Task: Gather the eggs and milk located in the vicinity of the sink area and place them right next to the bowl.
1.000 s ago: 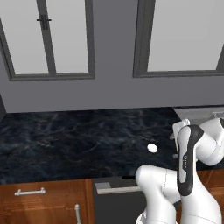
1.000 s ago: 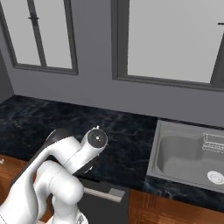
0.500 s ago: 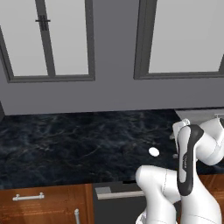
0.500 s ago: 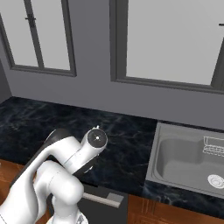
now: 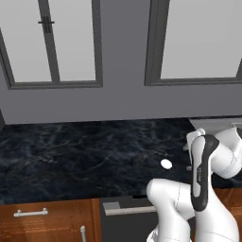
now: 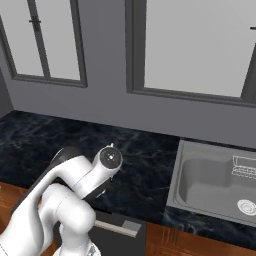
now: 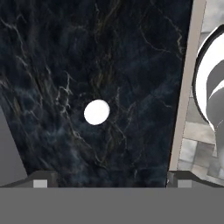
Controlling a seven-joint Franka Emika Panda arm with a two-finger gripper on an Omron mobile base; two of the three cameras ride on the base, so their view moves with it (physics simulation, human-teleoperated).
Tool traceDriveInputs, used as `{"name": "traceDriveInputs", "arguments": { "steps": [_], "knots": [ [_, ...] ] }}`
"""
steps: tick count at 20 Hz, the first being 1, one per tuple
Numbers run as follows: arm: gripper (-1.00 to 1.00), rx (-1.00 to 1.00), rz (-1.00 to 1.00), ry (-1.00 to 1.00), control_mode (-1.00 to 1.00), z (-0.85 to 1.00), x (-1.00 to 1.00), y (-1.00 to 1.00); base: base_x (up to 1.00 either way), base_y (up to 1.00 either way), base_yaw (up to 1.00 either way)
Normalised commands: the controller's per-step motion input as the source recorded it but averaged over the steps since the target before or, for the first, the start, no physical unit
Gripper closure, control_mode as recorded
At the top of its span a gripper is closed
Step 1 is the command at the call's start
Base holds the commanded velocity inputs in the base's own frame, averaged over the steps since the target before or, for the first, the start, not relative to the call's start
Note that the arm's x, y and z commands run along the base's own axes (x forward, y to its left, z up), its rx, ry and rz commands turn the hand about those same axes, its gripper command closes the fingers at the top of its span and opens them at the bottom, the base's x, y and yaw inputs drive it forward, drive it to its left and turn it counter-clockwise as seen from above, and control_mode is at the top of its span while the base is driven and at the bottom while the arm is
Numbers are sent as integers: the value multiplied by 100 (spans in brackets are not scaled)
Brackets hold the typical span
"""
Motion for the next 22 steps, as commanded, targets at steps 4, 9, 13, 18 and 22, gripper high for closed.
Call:
{"name": "traceDriveInputs", "arguments": {
  "steps": [4,9,13,18,22],
  "knots": [
    [-100,0,-7,7,-100,0,21,0,0,0,0],
    [-100,0,-12,18,-100,0,38,0,0,0,0],
    [-100,7,-14,30,-100,0,51,0,0,0,0],
    [-100,17,-16,32,-100,0,63,0,0,0,0],
    [-100,27,-23,31,-100,0,67,0,0,0,0]
  ]
}}
